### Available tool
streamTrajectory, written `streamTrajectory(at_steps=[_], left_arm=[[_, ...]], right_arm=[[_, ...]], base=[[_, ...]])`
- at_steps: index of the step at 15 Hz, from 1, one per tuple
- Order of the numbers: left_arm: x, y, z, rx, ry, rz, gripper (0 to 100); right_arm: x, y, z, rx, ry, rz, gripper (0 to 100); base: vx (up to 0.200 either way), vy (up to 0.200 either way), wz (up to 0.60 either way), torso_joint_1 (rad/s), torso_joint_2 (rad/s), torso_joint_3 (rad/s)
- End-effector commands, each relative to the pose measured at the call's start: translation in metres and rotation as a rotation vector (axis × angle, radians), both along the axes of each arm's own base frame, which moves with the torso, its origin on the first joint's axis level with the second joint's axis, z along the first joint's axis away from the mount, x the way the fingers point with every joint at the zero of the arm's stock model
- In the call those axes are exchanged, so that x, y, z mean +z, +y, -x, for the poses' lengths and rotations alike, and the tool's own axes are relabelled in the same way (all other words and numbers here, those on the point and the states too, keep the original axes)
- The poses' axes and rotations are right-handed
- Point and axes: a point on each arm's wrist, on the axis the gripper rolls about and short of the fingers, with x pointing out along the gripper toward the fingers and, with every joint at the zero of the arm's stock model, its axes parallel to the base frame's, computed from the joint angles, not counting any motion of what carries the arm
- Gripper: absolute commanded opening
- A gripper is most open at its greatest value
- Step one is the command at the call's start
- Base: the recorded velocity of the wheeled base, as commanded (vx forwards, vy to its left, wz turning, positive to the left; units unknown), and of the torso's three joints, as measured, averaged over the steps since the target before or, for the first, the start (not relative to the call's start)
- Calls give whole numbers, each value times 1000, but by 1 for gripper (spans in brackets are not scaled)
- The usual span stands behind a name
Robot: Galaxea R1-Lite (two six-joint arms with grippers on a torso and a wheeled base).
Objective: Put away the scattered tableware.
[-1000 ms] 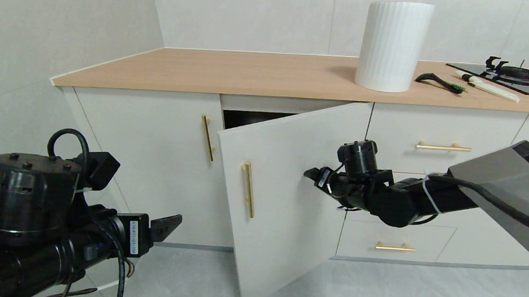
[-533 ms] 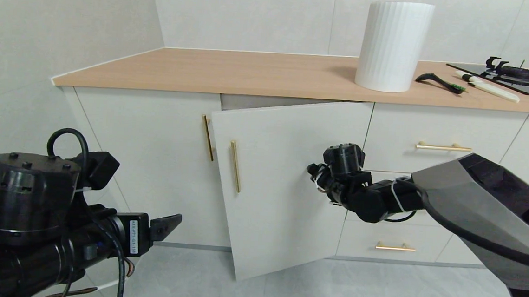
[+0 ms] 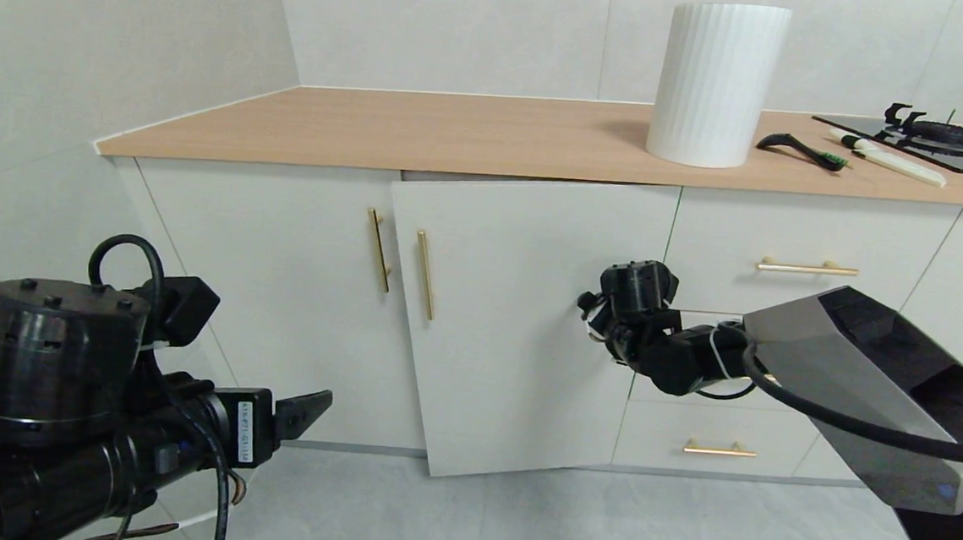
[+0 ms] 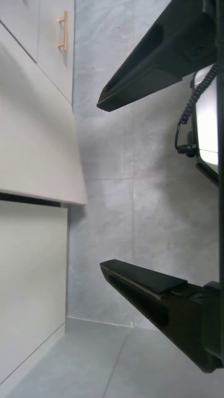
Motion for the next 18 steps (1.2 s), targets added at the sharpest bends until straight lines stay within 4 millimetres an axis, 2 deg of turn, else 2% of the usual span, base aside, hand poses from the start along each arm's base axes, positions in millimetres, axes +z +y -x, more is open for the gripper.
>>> streamTrajectory(at_steps=[1, 4, 13, 15, 18], left_arm=[[0, 0, 0, 0, 1, 0, 100], [0, 0, 0, 0, 1, 0, 100], [0, 0, 0, 0, 1, 0, 100], [4, 0, 1, 0, -18, 7, 100], [16, 5, 9, 11, -75, 18, 100]], right_arm=[[-3, -5, -7, -21, -9, -1, 100], [0, -16, -13, -48, -20, -5, 100], [4, -26, -19, -86, -34, 0, 100], [35, -30, 1, -79, -7, 14, 100], [97, -42, 47, -59, -56, -4, 100]], base=[[0, 0, 0, 0, 0, 0], [0, 0, 0, 0, 0, 0], [0, 0, 0, 0, 0, 0], [0, 0, 0, 0, 0, 0], [0, 0, 0, 0, 0, 0]])
